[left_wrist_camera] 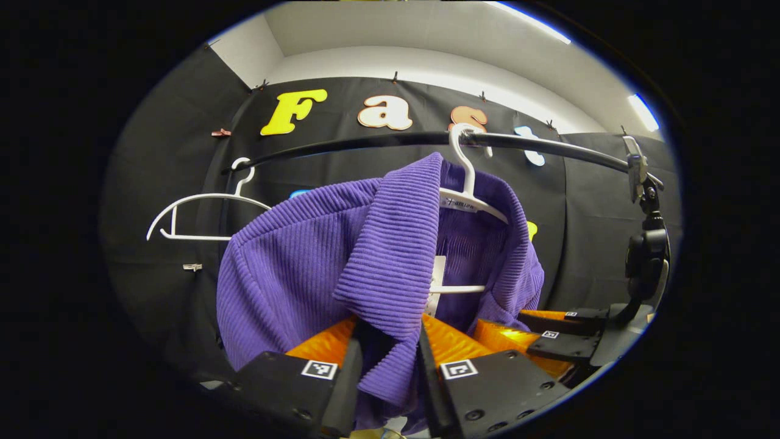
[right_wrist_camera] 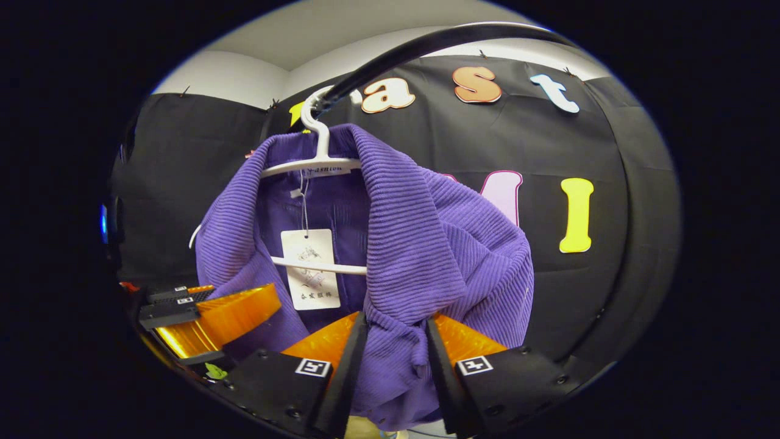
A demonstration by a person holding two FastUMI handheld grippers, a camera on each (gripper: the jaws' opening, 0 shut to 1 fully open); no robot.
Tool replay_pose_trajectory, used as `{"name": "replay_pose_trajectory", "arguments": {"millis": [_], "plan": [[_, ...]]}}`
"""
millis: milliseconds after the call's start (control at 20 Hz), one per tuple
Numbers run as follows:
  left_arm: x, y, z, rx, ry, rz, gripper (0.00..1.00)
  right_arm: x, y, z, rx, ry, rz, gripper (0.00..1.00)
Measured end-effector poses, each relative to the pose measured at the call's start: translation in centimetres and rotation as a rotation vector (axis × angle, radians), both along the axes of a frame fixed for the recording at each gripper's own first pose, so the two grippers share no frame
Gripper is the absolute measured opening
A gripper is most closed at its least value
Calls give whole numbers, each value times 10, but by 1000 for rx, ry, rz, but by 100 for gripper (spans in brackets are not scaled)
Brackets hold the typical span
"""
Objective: Grasp the clothes on the hanger with both hands and then place them into the laundry hamper below.
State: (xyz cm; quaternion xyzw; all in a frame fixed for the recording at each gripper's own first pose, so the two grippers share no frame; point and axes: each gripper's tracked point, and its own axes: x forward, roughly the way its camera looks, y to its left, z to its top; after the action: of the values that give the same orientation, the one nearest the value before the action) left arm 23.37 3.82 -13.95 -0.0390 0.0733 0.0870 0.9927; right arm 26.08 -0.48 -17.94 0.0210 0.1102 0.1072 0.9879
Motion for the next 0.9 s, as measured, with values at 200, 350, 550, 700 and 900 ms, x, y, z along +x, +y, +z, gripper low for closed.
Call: {"name": "replay_pose_trajectory", "arguments": {"millis": [200, 350, 550, 700, 900], "plan": [[2, -1, 1, -15, -2, -15, 19, 4, -12, 0, -48, -24, -34, 14], [1, 2, 1, -2, 9, -2, 10, 0, -22, 3, -78, -35, -47, 14], [-13, 19, 22, 21, -43, 82, 9, -9, -53, 21, -152, -77, -132, 14], [-24, 33, 37, 62, -68, 143, 7, -14, -68, 46, -160, -123, -187, 14], [-47, 58, 73, 139, -116, 239, 7, -19, -84, 89, -192, -228, -240, 9]]}}
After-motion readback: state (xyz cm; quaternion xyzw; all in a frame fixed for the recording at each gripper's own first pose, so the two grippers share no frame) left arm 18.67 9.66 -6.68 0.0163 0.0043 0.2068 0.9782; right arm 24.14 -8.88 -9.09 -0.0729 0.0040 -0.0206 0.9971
